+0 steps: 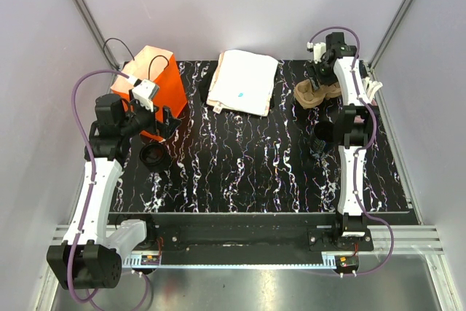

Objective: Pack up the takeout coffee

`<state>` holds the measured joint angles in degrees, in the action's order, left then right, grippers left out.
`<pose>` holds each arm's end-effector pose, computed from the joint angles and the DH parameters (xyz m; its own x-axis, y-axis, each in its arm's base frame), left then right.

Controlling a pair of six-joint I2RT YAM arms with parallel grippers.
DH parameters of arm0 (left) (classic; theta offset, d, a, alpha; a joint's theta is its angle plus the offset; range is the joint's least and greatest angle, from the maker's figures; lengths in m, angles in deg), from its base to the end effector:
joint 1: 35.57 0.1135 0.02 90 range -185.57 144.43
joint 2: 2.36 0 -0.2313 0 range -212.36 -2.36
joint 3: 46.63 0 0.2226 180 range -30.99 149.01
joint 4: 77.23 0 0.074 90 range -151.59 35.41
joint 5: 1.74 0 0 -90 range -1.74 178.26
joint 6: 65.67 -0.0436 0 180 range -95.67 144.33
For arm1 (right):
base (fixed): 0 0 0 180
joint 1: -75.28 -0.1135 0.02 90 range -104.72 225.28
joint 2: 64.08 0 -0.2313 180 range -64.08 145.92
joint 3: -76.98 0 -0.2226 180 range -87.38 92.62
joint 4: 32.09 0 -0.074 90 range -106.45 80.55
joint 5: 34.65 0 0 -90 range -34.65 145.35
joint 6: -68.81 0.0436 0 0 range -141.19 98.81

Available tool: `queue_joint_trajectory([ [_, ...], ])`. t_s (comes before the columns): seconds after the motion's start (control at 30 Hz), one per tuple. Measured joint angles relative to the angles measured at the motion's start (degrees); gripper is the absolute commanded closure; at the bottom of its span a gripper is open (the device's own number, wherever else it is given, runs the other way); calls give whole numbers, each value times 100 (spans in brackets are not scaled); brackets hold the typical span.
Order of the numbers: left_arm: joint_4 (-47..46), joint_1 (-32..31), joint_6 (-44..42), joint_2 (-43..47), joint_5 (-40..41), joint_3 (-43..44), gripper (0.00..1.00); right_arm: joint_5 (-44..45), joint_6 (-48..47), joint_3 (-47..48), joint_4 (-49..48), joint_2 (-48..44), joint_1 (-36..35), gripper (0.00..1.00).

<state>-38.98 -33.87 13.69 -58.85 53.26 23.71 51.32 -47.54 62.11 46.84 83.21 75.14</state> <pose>0.2090 -0.0188 0.3143 -0.3139 0.1420 -0.9388 0.5655 0.8222 -0.0647 0.4833 0.0042 0.2038 -0.7683 -0.4446 -0.4605 -0.4212 0.8929 -0.1594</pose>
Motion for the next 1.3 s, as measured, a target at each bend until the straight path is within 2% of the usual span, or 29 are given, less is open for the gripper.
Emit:
queue_joint_trajectory([
  [0.33, 0, 0, 0, 0, 0, 0, 1, -20, 0, 52, 101, 101, -2, 37],
  [0.7, 0, 0, -2, -2, 0, 0, 1, -227, 48, 103, 111, 101, 162, 61],
  [0.9, 0, 0, 0, -2, 0, 0, 1, -262, 48, 103, 111, 101, 166, 64],
  [1.3, 0, 0, 0, -2, 0, 0, 1, -273, 70, 103, 96, 98, 166, 64],
])
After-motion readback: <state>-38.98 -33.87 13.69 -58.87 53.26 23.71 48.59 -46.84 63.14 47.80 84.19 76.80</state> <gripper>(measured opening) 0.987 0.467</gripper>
